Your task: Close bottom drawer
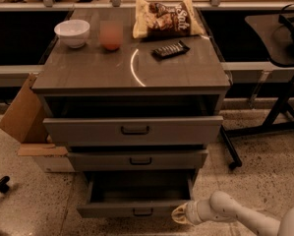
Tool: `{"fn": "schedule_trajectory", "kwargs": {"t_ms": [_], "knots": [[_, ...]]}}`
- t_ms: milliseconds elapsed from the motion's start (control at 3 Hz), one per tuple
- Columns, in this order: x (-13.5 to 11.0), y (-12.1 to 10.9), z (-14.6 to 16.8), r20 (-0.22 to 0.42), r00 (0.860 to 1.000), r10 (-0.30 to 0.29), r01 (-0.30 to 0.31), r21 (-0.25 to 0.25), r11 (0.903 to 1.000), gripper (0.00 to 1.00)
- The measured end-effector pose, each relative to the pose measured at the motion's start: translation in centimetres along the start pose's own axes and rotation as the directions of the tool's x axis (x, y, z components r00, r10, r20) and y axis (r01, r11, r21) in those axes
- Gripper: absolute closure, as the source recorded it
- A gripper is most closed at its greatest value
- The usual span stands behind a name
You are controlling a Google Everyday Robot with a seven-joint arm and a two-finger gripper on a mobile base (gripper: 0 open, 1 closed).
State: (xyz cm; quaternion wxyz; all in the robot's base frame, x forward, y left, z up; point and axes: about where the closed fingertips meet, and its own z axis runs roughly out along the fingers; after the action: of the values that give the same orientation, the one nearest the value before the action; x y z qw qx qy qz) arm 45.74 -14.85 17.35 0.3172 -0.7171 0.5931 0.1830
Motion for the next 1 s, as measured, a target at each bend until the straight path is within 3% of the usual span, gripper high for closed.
{"fn": "schedule_trajectory", "kwargs": {"t_ms": [667, 1000], "knots": [[2.1, -2.7, 1.2, -0.019, 0.993, 0.112, -0.112, 0.041, 0.9929, 1.0], [2.8, -4.1, 1.6, -0.029, 0.99, 0.137, -0.135, 0.069, 0.9885, 1.0]]}}
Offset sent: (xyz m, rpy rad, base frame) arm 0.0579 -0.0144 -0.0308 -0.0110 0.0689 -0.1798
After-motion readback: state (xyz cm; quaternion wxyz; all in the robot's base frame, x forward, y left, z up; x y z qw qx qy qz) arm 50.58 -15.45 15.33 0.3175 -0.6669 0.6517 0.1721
